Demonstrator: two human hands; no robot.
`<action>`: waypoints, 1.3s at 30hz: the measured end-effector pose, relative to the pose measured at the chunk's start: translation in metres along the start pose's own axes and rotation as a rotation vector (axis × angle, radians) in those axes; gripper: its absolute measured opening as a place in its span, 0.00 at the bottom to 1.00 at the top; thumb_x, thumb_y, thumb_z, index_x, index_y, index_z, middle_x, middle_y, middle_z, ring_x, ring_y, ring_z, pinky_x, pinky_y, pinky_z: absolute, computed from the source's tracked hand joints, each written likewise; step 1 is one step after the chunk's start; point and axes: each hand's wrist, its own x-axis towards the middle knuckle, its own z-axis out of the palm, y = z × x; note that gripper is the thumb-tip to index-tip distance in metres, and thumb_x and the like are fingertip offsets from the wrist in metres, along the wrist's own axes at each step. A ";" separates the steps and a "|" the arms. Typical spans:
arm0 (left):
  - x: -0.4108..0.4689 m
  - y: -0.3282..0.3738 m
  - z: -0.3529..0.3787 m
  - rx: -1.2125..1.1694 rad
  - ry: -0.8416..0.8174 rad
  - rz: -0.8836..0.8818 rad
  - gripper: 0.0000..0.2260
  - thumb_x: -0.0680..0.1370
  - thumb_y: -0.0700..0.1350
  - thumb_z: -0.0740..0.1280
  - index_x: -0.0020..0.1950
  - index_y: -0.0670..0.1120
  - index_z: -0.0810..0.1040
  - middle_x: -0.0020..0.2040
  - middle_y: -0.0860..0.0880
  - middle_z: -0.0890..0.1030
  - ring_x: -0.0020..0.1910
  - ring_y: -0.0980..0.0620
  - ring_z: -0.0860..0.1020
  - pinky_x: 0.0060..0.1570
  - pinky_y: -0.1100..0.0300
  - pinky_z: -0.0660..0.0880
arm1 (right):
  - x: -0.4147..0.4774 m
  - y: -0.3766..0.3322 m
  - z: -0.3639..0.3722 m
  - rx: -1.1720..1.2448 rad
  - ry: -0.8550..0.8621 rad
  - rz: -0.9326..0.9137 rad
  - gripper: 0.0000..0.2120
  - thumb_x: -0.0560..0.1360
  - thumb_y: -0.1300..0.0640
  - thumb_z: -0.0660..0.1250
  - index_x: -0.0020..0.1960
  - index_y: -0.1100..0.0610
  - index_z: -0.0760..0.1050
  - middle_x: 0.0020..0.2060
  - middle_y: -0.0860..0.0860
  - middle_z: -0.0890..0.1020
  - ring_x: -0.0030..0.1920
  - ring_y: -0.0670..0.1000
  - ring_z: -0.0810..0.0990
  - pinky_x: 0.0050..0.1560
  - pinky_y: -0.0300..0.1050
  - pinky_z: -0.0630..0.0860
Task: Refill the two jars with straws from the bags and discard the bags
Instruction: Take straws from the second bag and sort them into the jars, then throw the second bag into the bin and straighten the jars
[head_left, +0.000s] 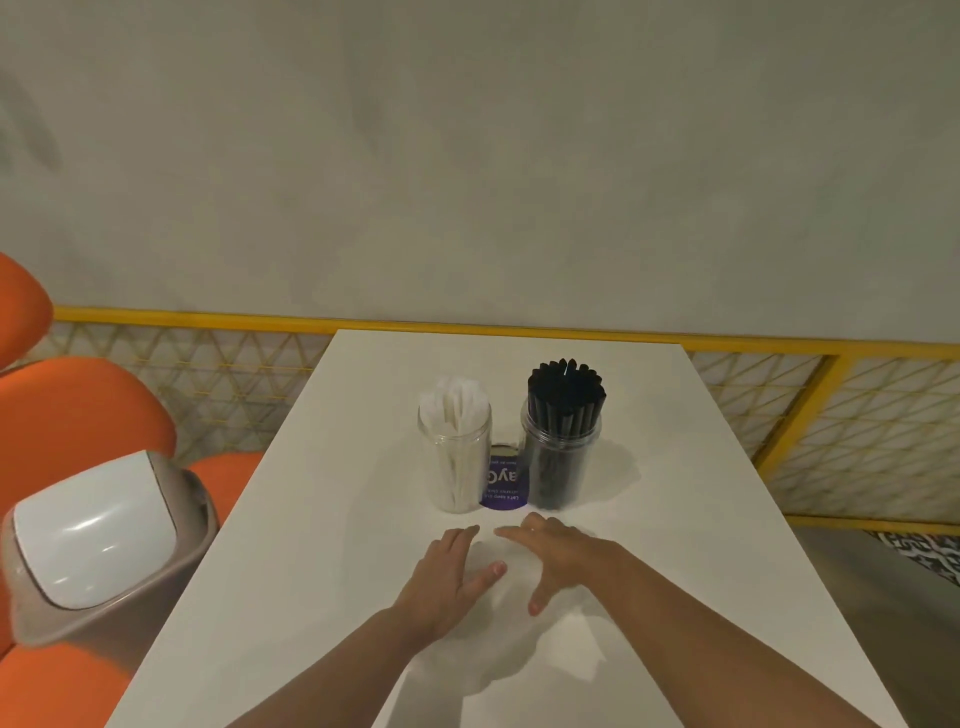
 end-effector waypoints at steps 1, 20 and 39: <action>0.000 0.001 0.002 0.008 -0.021 -0.005 0.33 0.76 0.65 0.57 0.76 0.49 0.57 0.74 0.51 0.62 0.71 0.51 0.63 0.70 0.56 0.61 | 0.001 -0.001 0.004 -0.009 0.008 0.018 0.47 0.65 0.51 0.76 0.74 0.43 0.51 0.68 0.52 0.62 0.68 0.56 0.62 0.67 0.53 0.66; 0.015 0.017 -0.012 -0.535 0.287 -0.396 0.14 0.79 0.40 0.56 0.62 0.46 0.73 0.55 0.43 0.80 0.50 0.45 0.77 0.52 0.54 0.74 | 0.013 -0.049 -0.007 0.800 0.453 -0.064 0.16 0.77 0.66 0.55 0.60 0.53 0.73 0.54 0.52 0.77 0.48 0.48 0.74 0.49 0.39 0.72; -0.061 -0.077 -0.172 -0.907 0.061 -0.351 0.13 0.73 0.43 0.62 0.54 0.57 0.77 0.53 0.49 0.77 0.48 0.47 0.75 0.48 0.56 0.75 | 0.066 -0.197 -0.068 0.435 0.272 -0.351 0.15 0.76 0.66 0.58 0.42 0.49 0.77 0.45 0.54 0.78 0.46 0.52 0.77 0.38 0.29 0.70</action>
